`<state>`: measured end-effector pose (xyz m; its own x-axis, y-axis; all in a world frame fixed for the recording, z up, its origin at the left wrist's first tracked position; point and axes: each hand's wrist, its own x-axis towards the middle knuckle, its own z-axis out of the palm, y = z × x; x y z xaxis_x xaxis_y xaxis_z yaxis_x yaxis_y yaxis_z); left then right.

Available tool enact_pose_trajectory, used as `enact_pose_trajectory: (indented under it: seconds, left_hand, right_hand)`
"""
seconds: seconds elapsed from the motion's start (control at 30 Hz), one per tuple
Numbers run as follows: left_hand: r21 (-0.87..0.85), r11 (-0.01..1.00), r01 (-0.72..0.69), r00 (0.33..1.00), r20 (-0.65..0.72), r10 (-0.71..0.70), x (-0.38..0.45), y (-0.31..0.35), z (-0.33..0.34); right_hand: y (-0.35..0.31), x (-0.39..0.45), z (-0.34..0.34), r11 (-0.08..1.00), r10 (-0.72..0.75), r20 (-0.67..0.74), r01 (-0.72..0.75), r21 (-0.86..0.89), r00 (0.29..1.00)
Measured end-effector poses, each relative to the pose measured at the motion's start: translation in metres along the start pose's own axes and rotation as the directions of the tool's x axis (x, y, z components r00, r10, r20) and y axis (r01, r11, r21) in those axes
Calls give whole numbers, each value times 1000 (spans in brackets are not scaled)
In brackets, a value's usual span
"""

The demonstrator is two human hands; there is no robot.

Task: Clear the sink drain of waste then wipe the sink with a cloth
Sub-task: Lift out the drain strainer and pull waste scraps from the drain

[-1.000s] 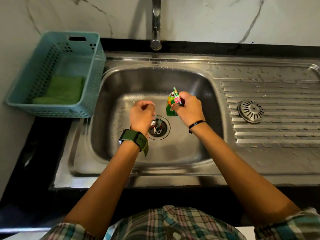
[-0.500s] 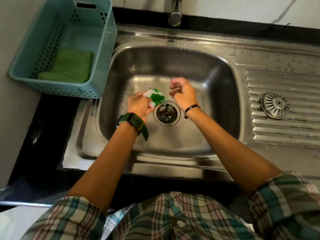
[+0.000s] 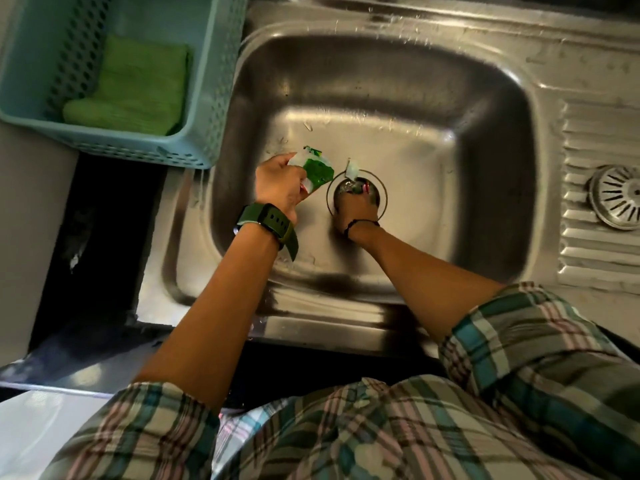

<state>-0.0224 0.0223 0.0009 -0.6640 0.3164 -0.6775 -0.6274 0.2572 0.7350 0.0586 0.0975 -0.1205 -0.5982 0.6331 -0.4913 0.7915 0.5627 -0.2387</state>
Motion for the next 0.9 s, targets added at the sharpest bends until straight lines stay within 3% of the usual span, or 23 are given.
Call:
enact_pose_trajectory:
  seconds: [0.2, 0.27, 0.33, 0.4, 0.5, 0.63, 0.7, 0.77, 0.83, 0.9]
  left_hand:
    - [56, 998, -19, 1000, -3, 19, 2, -5, 10]
    - [84, 996, -19, 999, -24, 21, 5, -8, 12]
    - [96, 995, -21, 999, -28, 23, 6, -12, 13]
    - [127, 992, -27, 999, -20, 30, 7, -16, 14]
    - [174, 983, -51, 998, 45, 44, 4, -19, 18]
    - [126, 992, -12, 987, 161, -8, -1, -12, 26]
    - [-16, 996, 88, 970, 228, -82, -1, -5, 28]
    - [-74, 990, 121, 969, 227, -101, 3, -1, 29]
    - [-81, 990, 113, 977, 189, -96, 7, 2, 29]
    - [-86, 991, 107, 985, 147, -93, 9, 5, 30]
  right_hand:
    - [19, -1, -19, 913, 173, -31, -148, 379, 984]
    - [24, -5, -32, 806, 261, -27, -203, 556, 965]
    - [29, -12, -47, 617, 333, 20, -234, 751, 943]
    - [32, -23, -61, 496, 311, 4, -166, 852, 950]
    - [25, -39, -79, 570, 163, -228, 97, 816, 960]
    - [12, -54, -94, 757, -40, -455, 325, 568, 890]
    - [5, -57, -99, 819, -199, -462, 405, 407, 865]
    - [4, -54, -102, 835, -309, -373, 438, 335, 875]
    - [6, -47, -107, 778, -296, -273, 396, 487, 916]
    - [10, -40, -110, 547, -156, -239, 286, 787, 958]
